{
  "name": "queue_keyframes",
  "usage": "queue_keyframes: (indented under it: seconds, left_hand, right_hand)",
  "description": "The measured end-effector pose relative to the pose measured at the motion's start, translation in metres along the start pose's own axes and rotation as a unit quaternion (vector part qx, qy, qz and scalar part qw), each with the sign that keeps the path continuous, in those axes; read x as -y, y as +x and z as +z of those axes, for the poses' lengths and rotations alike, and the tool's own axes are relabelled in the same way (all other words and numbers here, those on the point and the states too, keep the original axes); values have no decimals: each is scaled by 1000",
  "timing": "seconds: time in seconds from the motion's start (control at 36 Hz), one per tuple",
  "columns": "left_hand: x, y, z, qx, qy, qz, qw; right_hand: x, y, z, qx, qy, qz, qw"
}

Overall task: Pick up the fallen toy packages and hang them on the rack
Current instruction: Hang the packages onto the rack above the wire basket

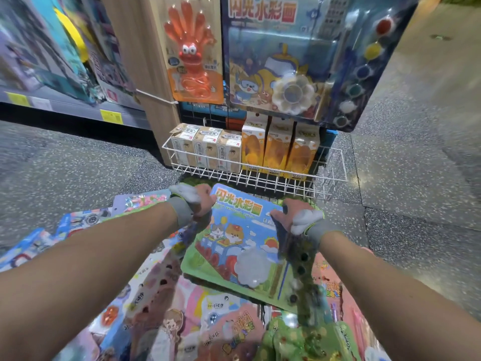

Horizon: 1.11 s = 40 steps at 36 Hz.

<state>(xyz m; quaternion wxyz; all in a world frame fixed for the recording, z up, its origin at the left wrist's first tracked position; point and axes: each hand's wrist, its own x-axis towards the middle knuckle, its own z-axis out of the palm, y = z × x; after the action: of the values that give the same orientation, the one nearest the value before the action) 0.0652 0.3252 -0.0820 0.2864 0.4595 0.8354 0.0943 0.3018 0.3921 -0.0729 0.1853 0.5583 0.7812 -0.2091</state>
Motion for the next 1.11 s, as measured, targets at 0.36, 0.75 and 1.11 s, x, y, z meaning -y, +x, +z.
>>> queue_keyframes:
  seconds: [0.36,0.75,1.11]
  left_hand:
    - [-18,-22,-43,-36,-48,72,996]
    - [-103,-48,-89,-163,180,211,947]
    - [-157,-60,-152,-234,83,227,942]
  right_hand:
    - [11,-39,-50,-127,42,-86,987]
    - [28,-71,-119,-251,-26,-117,961]
    - [21,-96,-222,-301,-28,-109,947]
